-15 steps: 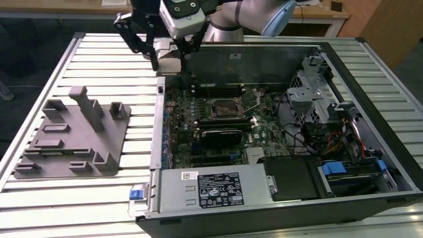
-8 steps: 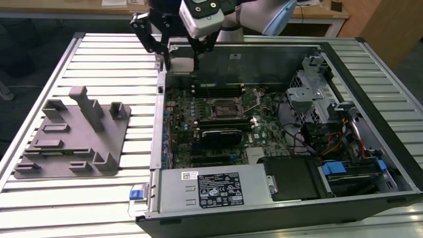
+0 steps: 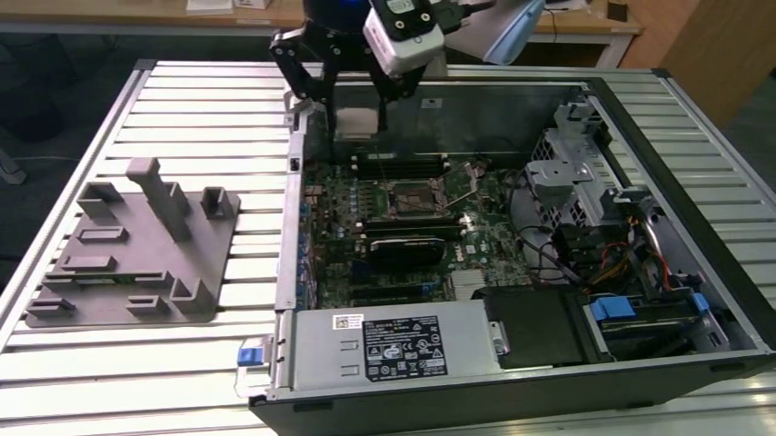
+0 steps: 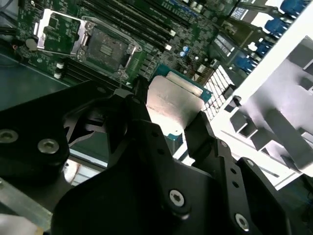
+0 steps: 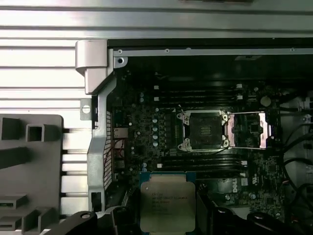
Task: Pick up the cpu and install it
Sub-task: 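Pick up the cpu and move it towards the insertion slot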
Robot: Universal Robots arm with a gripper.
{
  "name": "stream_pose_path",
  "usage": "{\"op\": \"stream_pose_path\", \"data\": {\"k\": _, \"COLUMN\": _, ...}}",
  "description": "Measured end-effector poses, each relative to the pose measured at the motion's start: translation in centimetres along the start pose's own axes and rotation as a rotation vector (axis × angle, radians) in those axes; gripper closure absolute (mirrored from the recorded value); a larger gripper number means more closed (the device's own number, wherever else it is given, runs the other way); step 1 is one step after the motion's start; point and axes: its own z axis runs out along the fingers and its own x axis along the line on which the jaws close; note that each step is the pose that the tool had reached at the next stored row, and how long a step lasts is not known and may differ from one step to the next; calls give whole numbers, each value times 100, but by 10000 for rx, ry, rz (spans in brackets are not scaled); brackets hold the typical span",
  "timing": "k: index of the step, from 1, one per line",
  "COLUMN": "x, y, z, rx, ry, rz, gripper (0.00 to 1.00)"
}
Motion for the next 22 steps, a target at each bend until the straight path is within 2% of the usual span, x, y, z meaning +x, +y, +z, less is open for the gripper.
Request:
{"op": "stream_pose_path", "data": {"k": 11, "x": -227, "y": 56, "z": 205, "rx": 1, "ry": 53, "rz": 3, "gripper": 45}}
{"op": "stream_pose_path", "data": {"k": 13, "x": -287, "y": 76, "z": 263, "rx": 1, "ry": 71, "rz": 4, "gripper": 45}}
{"op": "stream_pose_path", "data": {"k": 22, "x": -443, "y": 157, "z": 409, "rx": 3, "ry": 115, "rz": 1, "gripper": 45}}
